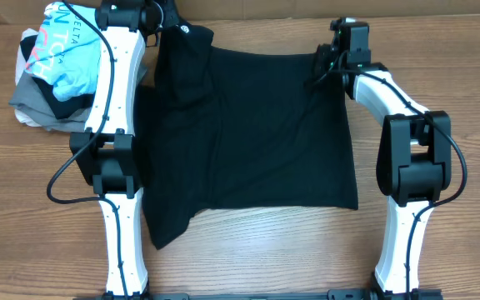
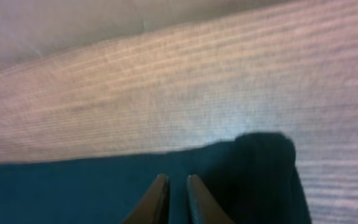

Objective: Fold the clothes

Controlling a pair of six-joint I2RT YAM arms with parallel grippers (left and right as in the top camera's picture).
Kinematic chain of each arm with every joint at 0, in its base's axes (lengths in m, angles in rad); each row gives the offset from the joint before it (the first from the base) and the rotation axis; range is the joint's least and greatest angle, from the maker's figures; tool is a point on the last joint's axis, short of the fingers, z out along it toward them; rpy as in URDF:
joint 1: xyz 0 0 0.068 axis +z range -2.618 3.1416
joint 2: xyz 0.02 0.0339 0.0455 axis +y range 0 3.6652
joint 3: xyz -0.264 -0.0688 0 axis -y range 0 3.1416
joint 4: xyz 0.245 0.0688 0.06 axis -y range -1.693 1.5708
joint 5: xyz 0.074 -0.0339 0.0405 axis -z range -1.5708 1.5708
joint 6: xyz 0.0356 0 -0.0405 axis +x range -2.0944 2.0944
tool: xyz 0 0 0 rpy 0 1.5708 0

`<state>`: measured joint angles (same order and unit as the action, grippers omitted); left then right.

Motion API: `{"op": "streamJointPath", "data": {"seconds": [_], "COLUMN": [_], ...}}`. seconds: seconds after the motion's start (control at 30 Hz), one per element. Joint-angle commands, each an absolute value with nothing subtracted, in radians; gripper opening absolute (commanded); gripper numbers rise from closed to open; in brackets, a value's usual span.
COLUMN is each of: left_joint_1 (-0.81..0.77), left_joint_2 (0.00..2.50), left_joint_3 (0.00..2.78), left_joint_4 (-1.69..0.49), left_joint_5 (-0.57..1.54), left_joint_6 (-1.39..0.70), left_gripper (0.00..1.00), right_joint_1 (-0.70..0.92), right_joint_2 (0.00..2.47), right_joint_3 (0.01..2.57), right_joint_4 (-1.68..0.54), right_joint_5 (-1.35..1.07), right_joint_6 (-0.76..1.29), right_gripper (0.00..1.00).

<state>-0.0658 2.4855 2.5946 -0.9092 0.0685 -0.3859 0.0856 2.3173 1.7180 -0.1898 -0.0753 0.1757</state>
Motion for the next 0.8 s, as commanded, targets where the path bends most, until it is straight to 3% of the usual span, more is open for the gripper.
{"op": "streamJointPath", "data": {"seconds": [0.0, 0.1, 0.4, 0.77], "left_joint_1": [-0.073, -0.073, -0.073, -0.070], "left_joint_2": [2.477, 2.477, 2.477, 2.477], "left_joint_3": [2.610, 2.610, 2.610, 2.610], "left_joint_4": [-0.901, -0.900, -0.915, -0.932], "left_joint_5": [0.071, 0.072, 0.072, 0.071], "left_joint_6": [-0.366, -0.367, -0.371, -0.374], "left_gripper": [0.04, 0.04, 0.04, 0.04], "right_joint_1": [0.078, 0.080, 0.085, 0.039], "right_joint_2": [2.321, 2.337, 2.416, 2.465], "right_joint_3": [1.754, 1.753, 1.753, 1.753], "right_joint_4": [-0.198, -0.216, -0.239, -0.290], "right_joint_5": [-0.108, -0.133, -0.167, 0.071], "right_joint_6": [0.175, 0.175, 0.175, 0.194], "right_gripper": [0.10, 0.04, 0.04, 0.04]}}
